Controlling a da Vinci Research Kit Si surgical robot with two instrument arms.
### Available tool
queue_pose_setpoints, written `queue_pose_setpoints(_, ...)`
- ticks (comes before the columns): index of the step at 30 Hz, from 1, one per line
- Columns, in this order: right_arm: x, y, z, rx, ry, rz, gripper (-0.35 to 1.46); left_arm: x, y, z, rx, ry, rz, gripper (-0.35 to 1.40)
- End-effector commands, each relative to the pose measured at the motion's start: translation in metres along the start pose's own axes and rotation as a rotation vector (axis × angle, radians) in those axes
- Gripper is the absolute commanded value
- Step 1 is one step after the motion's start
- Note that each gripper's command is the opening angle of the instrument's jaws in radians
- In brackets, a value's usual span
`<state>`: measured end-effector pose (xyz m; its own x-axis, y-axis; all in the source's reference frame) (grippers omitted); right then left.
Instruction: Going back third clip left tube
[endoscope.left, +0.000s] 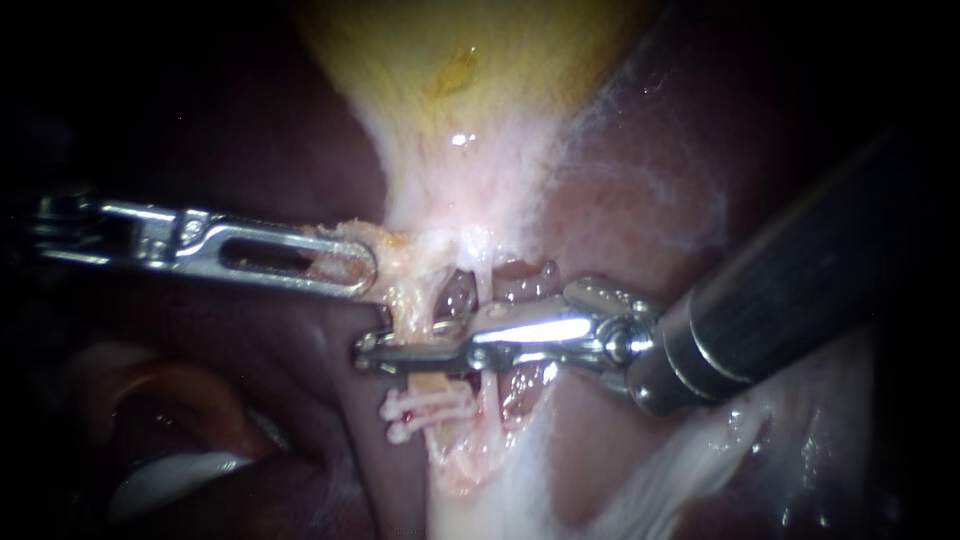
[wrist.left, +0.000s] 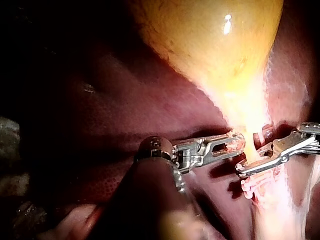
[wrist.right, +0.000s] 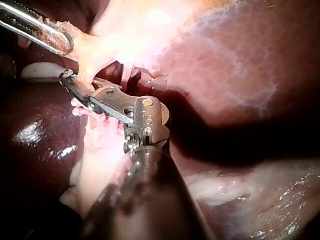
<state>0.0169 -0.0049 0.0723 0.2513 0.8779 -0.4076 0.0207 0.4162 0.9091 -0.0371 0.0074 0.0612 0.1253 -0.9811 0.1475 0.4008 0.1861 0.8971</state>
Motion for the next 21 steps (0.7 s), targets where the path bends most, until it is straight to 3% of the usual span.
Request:
queue_pose_setpoints(1,0.0000,0.0000,-0.0001,0.000,0.000,0.001,-0.35,0.0000,0.0000,0.0000,0.000,0.000,0.000,-0.35)
queue_pose_setpoints(5,0.0001,0.0000,-0.0001,-0.002,0.002,-0.005,-0.35,0.0000,0.0000,0.0000,0.000,0.000,0.000,-0.35)
queue_pose_setpoints(8,0.0005,-0.0004,-0.0002,0.001,-0.001,-0.061,-0.35,0.0001,0.0000,0.0000,0.000,0.000,0.001,-0.35)
queue_pose_setpoints(12,0.0004,-0.0013,-0.0002,-0.015,0.032,-0.228,0.32,0.0002,0.0001,0.0001,-0.001,-0.001,0.001,-0.35)
queue_pose_setpoints(14,0.0004,-0.0015,0.0001,-0.016,0.028,-0.286,0.43,0.0002,0.0001,0.0001,-0.001,-0.001,0.001,-0.35)
queue_pose_setpoints(21,0.0005,-0.0012,0.0001,-0.064,0.041,-0.380,0.50,0.0002,0.0001,0.0001,-0.001,-0.001,0.001,-0.35)
